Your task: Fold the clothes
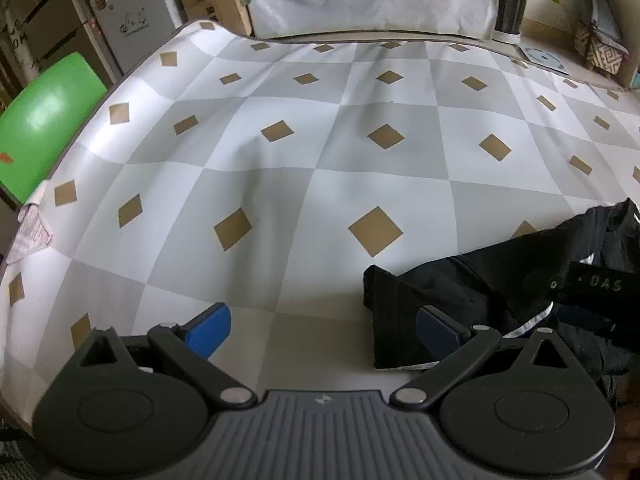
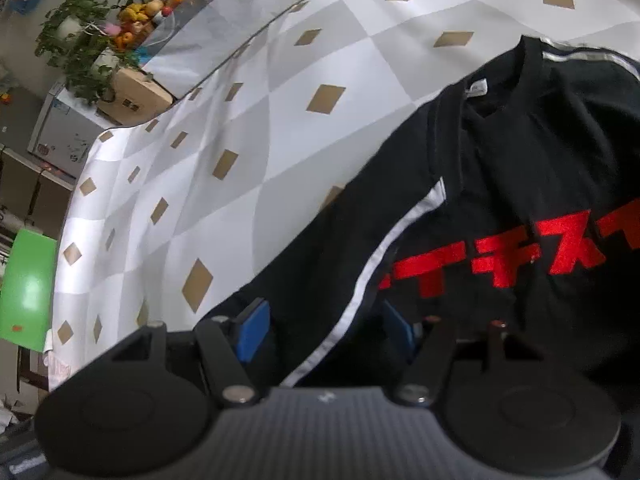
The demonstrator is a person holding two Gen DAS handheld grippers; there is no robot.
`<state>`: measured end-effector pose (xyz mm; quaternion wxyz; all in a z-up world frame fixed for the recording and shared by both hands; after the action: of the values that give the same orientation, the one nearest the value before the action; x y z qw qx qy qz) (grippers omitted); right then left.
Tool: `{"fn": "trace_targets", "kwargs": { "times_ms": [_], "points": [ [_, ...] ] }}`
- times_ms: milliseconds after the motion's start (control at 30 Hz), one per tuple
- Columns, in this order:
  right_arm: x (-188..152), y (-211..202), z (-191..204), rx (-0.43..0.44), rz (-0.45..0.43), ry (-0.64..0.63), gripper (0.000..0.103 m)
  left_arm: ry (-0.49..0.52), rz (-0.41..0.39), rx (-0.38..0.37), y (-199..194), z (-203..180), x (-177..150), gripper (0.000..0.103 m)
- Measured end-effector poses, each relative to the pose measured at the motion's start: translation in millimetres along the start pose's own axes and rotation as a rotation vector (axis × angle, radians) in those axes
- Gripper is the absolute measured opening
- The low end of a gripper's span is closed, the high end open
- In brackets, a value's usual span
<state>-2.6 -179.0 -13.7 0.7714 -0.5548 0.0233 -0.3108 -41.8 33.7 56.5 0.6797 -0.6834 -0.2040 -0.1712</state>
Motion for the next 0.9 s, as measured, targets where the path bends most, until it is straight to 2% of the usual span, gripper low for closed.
{"fn": "trace_targets", "kwargs": {
  "times_ms": [67, 100, 133, 200, 300, 333, 400, 467, 567, 800, 867, 900],
  "points": [
    [-3, 7, 4, -0.014, 0.011, -0.003, 0.061, -0.020, 0.003, -0.006, 0, 3, 1, 0.100],
    [-3, 7, 6, -0.024, -0.002, -0.020, 0.057, -0.031, 0.004, -0.009, -1, 5, 1, 0.100],
    [-3, 8, 10, -0.036, -0.018, -0.045, 0.048, -0.043, 0.005, -0.013, -1, 6, 2, 0.100],
    [-3, 10, 15, -0.047, -0.034, -0.077, 0.038, -0.068, 0.006, -0.025, -2, 9, 3, 0.100],
    [-4, 10, 18, -0.079, -0.061, -0.104, 0.016, -0.098, 0.008, -0.034, -3, 13, 4, 0.100],
    [-4, 8, 20, -0.079, -0.076, -0.111, 0.010, -0.105, 0.009, -0.035, -4, 14, 4, 0.100],
    [0, 0, 25, -0.063, -0.116, -0.123, 0.009, -0.114, 0.003, -0.027, -5, 17, 5, 0.100],
    [6, -12, 35, -0.039, -0.165, -0.155, 0.008, -0.126, -0.007, -0.019, -8, 20, 7, 0.100],
    [17, -28, 56, 0.041, -0.232, -0.241, 0.008, -0.145, -0.027, 0.003, -12, 28, 9, 0.100],
    [63, -22, 102, 0.148, -0.265, -0.334, 0.009, -0.150, -0.035, 0.054, -13, 39, 11, 0.100],
    [70, -19, 114, 0.212, -0.267, -0.334, 0.016, -0.166, -0.029, 0.062, -11, 42, 11, 0.100],
    [73, -16, 119, 0.211, -0.265, -0.333, 0.044, -0.174, -0.027, 0.065, -10, 43, 11, 0.100]
  ]
}}
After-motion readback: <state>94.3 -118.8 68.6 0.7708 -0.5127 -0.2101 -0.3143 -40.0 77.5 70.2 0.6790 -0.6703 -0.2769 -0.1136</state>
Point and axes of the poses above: each gripper's, at about its wrist camera, not at the fingertips, and y roughly the way its jaws point, z to its left, x to its top, the point moved 5 cm from there along y, roughly the way its jaws point, and after that the axes turned 9 degrees about -x, right-handed, at the moved point
